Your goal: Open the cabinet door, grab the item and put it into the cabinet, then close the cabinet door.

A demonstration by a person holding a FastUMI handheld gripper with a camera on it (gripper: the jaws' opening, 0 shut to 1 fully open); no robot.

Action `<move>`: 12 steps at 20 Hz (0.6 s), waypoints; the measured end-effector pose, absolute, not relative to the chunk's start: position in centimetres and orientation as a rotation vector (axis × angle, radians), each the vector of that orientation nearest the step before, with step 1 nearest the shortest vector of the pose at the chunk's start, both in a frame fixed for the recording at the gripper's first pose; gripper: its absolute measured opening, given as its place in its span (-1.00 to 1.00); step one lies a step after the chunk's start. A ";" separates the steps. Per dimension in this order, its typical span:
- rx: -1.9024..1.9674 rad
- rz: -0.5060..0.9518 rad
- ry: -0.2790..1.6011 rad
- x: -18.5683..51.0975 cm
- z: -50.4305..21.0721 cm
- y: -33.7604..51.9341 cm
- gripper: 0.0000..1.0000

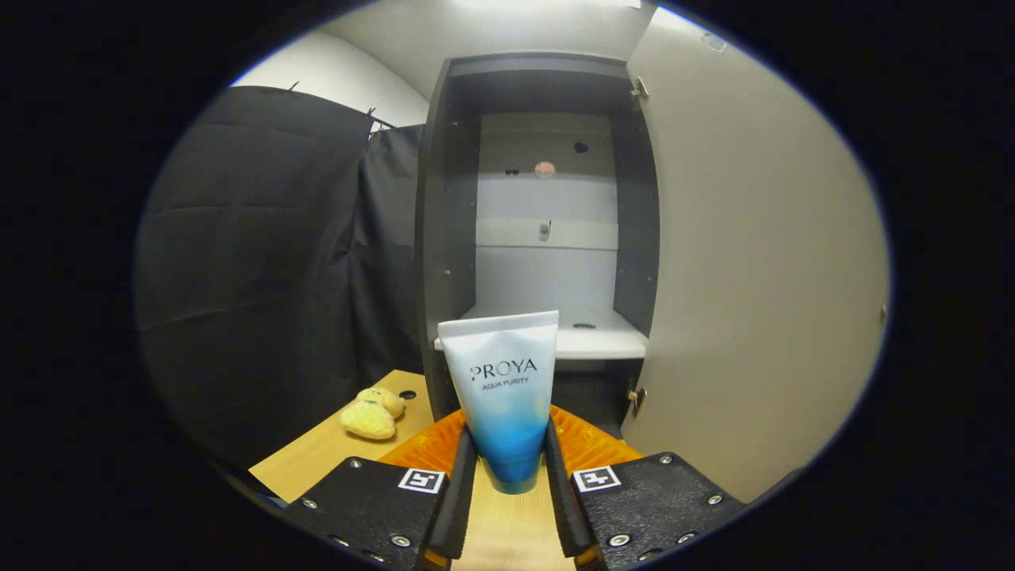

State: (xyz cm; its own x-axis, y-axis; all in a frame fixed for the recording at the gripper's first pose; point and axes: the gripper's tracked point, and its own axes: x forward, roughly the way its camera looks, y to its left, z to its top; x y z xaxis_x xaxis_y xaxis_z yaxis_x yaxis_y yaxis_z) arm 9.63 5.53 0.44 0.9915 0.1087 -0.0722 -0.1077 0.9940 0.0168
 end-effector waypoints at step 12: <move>-0.033 0.212 -0.055 29.2 7.8 4.5 -0.10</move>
